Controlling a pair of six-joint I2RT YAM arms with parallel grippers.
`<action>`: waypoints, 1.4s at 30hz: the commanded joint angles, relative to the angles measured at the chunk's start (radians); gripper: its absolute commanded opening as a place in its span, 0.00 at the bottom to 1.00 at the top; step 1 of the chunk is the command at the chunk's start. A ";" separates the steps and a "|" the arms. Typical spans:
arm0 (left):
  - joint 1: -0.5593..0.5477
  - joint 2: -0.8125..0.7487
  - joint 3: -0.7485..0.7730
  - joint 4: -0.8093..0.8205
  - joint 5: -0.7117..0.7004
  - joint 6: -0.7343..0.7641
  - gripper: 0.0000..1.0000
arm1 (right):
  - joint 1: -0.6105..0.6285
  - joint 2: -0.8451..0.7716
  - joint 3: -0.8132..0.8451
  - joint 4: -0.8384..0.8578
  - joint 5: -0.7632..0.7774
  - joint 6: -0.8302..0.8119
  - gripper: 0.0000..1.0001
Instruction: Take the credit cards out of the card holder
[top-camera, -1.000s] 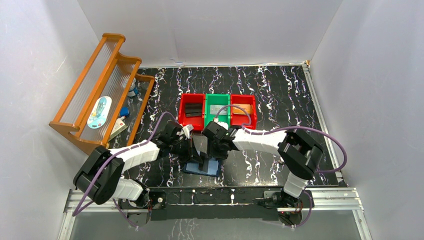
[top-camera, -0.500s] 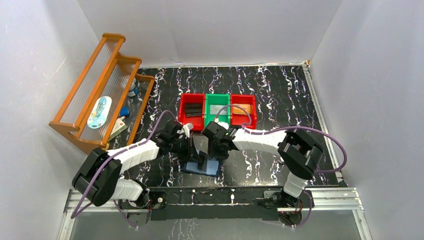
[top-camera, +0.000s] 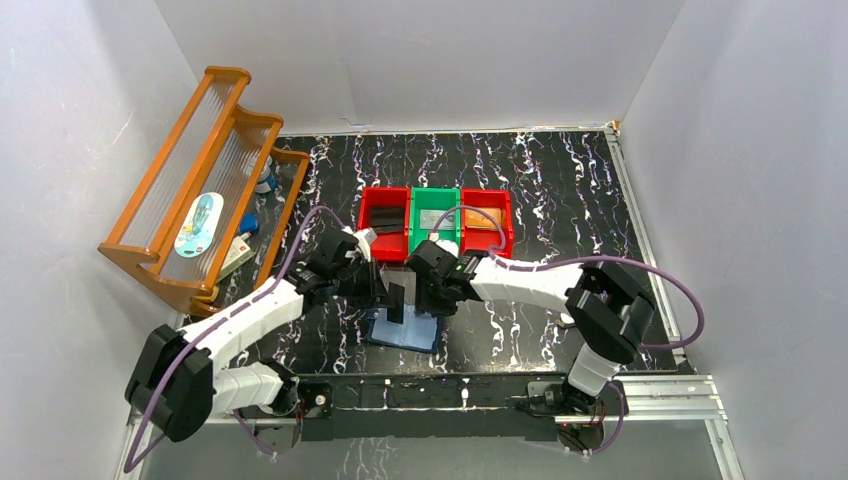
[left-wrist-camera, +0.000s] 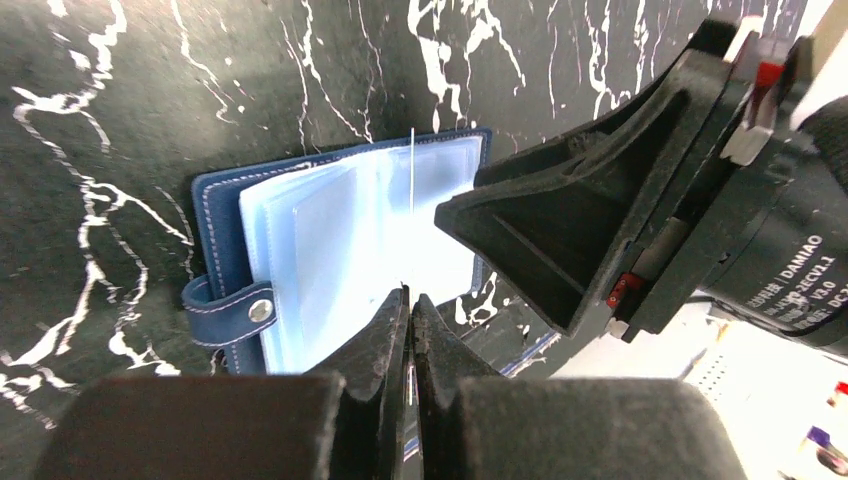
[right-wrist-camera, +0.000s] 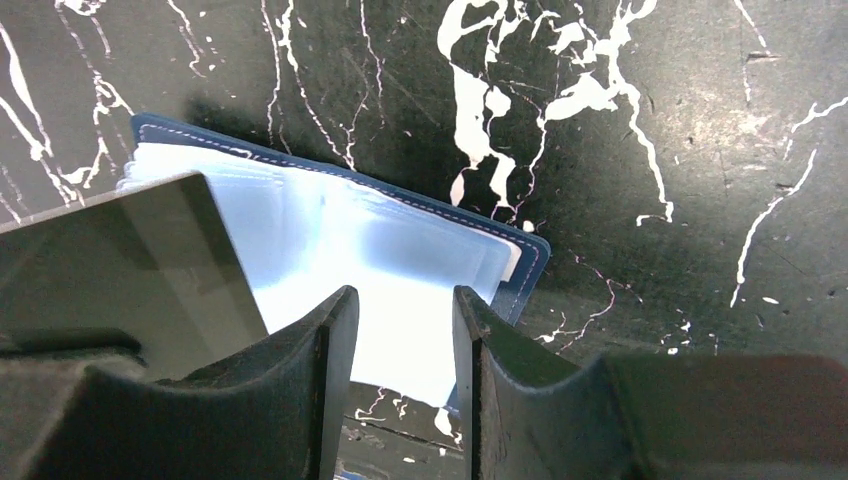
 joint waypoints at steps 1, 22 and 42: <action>-0.003 -0.083 0.068 -0.128 -0.129 0.050 0.00 | 0.004 -0.086 -0.022 0.064 0.028 -0.011 0.49; -0.001 -0.415 0.049 0.003 -0.140 0.852 0.00 | 0.000 -0.293 -0.190 0.155 0.151 0.071 0.52; 0.027 0.049 0.288 0.104 -0.330 1.494 0.00 | -0.008 -0.294 -0.180 0.096 0.173 0.085 0.52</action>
